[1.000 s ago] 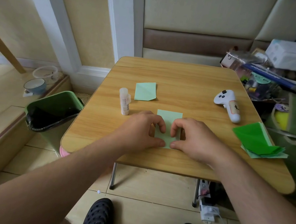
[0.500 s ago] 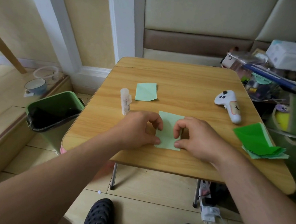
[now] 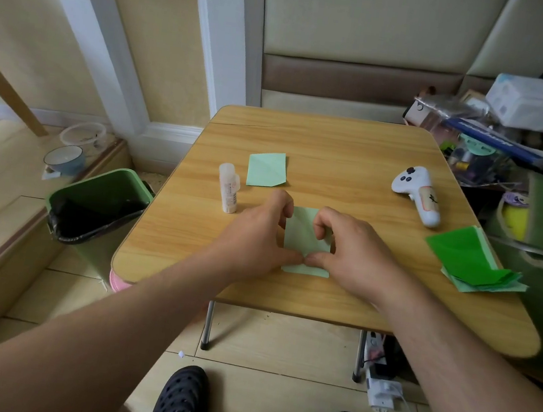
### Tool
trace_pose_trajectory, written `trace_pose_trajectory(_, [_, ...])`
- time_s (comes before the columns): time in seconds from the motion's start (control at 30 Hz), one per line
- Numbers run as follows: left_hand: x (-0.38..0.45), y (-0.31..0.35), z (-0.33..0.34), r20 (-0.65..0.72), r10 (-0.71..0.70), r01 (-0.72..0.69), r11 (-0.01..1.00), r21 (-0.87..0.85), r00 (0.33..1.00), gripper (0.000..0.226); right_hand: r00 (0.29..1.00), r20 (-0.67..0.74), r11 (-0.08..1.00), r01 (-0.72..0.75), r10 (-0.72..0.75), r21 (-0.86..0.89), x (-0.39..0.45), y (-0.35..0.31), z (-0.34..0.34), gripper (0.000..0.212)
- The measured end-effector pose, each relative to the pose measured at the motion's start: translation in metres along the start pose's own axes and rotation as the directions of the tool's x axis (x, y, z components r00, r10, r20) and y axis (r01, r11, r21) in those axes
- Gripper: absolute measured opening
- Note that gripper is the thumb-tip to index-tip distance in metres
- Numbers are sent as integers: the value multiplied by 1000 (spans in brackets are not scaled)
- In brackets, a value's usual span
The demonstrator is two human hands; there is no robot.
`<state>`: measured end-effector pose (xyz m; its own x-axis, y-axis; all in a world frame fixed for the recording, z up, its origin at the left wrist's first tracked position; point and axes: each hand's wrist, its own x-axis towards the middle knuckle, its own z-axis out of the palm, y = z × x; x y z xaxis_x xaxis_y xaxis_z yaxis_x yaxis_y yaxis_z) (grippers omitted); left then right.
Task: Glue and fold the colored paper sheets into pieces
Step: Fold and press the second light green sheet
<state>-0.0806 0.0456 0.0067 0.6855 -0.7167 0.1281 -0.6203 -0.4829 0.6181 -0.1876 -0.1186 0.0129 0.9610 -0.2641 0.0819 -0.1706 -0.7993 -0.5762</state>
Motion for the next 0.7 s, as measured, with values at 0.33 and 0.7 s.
trace_pose_trajectory(0.33, [0,-8,0,2,-27,27,999,-40,1000,70,1000,-19,1000,-23,22,-15,-2,5,-7,42])
trace_pose_trajectory(0.7, [-1,-7,5,-70,-23,19,998,-52,997,83,997,-68,999,-33,33,14,-2,-7,-4,88])
